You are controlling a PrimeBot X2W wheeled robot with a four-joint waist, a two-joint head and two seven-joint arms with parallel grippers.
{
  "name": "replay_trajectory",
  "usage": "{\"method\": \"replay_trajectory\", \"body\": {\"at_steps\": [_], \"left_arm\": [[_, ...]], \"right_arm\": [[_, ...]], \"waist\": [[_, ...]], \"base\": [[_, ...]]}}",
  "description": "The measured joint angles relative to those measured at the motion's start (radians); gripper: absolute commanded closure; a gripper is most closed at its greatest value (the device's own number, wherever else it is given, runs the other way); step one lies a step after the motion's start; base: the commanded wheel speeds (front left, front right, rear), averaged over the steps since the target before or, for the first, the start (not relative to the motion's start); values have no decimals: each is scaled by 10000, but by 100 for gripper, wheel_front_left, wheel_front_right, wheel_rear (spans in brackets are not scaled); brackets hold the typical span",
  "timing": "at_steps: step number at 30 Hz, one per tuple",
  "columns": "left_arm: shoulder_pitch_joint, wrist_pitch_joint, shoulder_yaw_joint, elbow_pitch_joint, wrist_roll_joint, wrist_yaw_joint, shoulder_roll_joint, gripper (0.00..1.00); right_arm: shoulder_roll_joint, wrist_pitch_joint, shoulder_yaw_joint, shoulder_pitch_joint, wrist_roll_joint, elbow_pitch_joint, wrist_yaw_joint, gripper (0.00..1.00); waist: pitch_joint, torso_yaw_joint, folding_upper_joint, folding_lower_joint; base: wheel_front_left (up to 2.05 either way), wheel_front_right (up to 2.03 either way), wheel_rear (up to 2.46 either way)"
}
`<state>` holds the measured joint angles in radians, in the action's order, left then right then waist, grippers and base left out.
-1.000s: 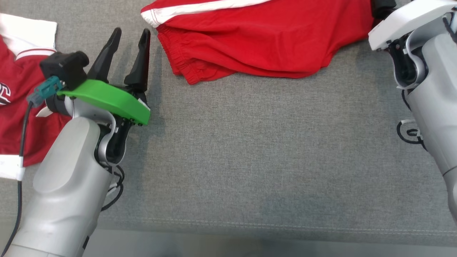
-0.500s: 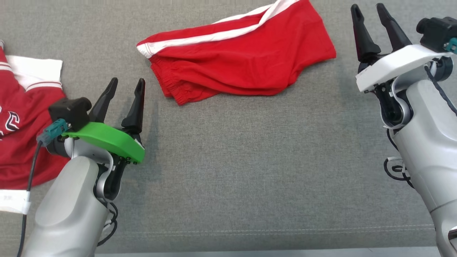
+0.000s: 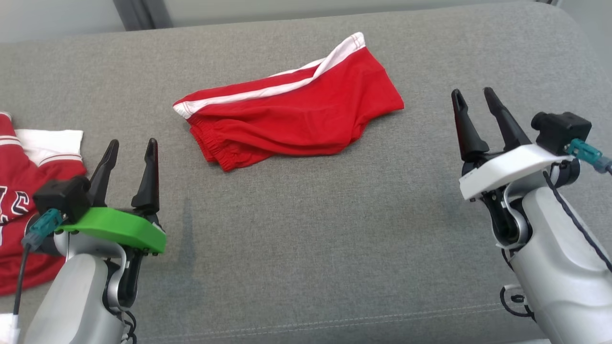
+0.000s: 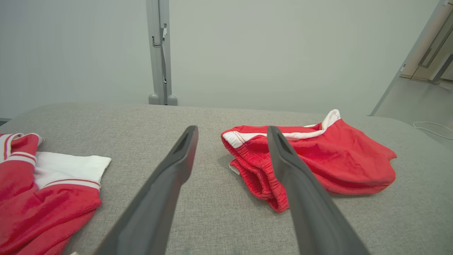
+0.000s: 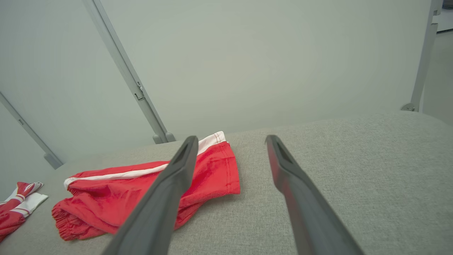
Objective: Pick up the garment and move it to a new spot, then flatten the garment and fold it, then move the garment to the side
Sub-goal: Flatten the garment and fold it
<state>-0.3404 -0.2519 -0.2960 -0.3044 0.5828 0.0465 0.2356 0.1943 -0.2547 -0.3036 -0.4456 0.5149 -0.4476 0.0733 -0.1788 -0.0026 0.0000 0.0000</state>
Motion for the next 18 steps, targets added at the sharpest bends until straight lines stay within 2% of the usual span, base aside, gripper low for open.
{"method": "replay_trajectory", "body": {"at_steps": [10,18], "left_arm": [[1232,0,686,640,-614,-418,-385,0],[2003,0,1032,1262,-1174,-686,-614,0]], "right_arm": [[-117,0,560,1344,-717,1292,-472,0],[-117,0,857,2412,-1152,2157,-662,0]], "waist": [[677,-321,0,0],[1134,-361,0,0]], "base": [[0,0,0],[0,0,0]]}}
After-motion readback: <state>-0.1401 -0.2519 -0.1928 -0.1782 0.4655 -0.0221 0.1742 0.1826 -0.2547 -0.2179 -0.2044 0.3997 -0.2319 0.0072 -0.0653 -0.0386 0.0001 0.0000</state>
